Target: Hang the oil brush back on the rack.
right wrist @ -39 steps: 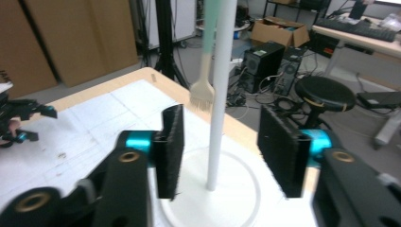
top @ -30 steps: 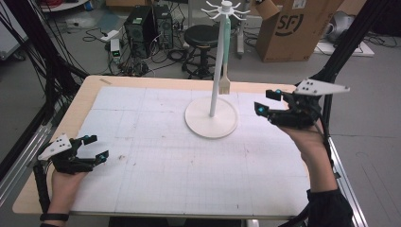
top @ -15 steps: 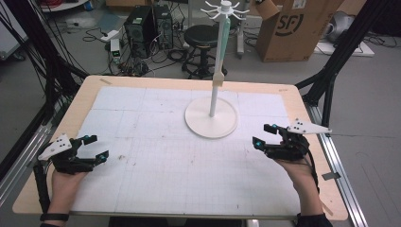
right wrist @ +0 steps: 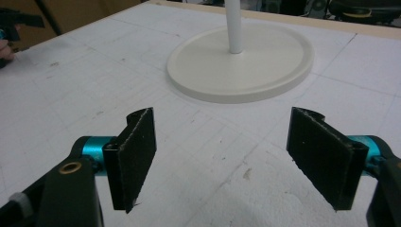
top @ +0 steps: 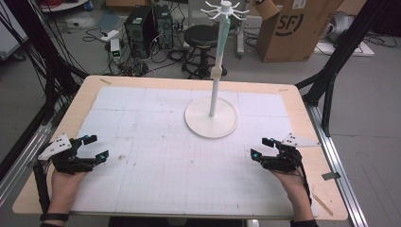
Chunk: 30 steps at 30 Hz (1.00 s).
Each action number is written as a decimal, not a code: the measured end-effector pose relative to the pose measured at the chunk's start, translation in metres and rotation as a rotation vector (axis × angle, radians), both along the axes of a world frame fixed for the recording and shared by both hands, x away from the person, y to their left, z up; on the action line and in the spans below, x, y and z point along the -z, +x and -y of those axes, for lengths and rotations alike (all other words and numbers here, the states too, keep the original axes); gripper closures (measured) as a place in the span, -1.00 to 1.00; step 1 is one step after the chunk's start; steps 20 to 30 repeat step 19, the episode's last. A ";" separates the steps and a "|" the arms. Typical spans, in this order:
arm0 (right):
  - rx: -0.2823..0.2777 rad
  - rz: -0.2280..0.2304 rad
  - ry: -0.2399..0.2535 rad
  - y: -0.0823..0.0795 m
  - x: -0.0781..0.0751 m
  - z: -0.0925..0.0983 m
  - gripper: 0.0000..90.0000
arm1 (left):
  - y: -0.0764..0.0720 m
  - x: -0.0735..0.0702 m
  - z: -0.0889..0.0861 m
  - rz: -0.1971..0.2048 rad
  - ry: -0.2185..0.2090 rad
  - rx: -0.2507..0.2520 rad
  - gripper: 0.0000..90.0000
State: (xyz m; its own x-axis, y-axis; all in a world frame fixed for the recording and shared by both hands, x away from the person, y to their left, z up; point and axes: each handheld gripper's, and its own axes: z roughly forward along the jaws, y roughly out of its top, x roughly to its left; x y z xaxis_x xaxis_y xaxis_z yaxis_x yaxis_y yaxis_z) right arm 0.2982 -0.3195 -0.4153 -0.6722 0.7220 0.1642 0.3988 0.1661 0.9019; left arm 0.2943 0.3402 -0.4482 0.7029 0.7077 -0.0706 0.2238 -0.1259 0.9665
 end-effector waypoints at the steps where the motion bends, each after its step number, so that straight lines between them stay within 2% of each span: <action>1: 0.001 -0.003 -0.005 0.000 0.002 0.000 -0.48 | 0.000 0.000 0.000 0.000 0.000 0.000 -0.66; 5: 0.000 -0.021 -0.033 0.001 0.009 -0.001 -0.51 | 0.000 0.000 0.000 -0.004 -0.004 0.000 -0.66; 9: -0.001 -0.034 -0.041 0.002 0.012 -0.001 -0.52 | 0.000 0.000 0.000 -0.004 -0.003 0.001 -0.66; 30: 0.014 -0.038 -0.039 0.002 0.013 0.000 -0.55 | 0.000 0.000 0.000 -0.003 0.000 0.002 -0.66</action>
